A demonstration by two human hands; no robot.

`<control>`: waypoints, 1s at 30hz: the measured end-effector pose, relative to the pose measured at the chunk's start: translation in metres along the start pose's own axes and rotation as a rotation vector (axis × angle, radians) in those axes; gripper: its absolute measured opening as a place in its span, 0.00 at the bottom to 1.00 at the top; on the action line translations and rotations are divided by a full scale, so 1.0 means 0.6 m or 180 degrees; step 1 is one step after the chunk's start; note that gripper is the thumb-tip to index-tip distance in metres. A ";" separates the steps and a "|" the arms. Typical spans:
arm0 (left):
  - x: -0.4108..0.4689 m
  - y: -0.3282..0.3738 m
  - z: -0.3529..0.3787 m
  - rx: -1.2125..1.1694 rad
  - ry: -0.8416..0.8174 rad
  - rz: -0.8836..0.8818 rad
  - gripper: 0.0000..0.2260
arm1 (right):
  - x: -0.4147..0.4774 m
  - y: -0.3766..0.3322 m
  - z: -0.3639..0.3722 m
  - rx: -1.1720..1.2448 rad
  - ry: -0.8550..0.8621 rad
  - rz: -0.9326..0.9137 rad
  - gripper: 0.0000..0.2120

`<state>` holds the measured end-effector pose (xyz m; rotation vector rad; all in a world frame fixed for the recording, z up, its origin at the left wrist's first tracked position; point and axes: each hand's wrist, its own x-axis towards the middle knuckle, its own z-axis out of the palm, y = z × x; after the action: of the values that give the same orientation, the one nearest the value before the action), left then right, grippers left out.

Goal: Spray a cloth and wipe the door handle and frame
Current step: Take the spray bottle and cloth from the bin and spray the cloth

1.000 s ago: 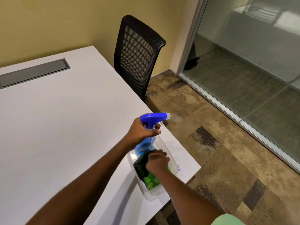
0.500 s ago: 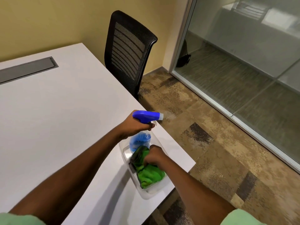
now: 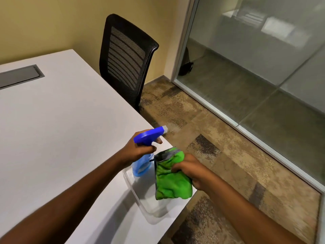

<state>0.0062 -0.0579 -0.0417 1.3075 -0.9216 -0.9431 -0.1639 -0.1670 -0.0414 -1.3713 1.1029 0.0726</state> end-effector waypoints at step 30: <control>-0.124 0.335 0.170 0.0427 -0.0259 -0.0083 0.16 | -0.316 -0.076 -0.151 0.2174 0.0795 -0.1576 0.21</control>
<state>-0.1074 -0.0177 0.1625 1.4056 -1.0479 -0.9740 -0.2889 -0.1496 0.1326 -0.9983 0.8399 -0.7858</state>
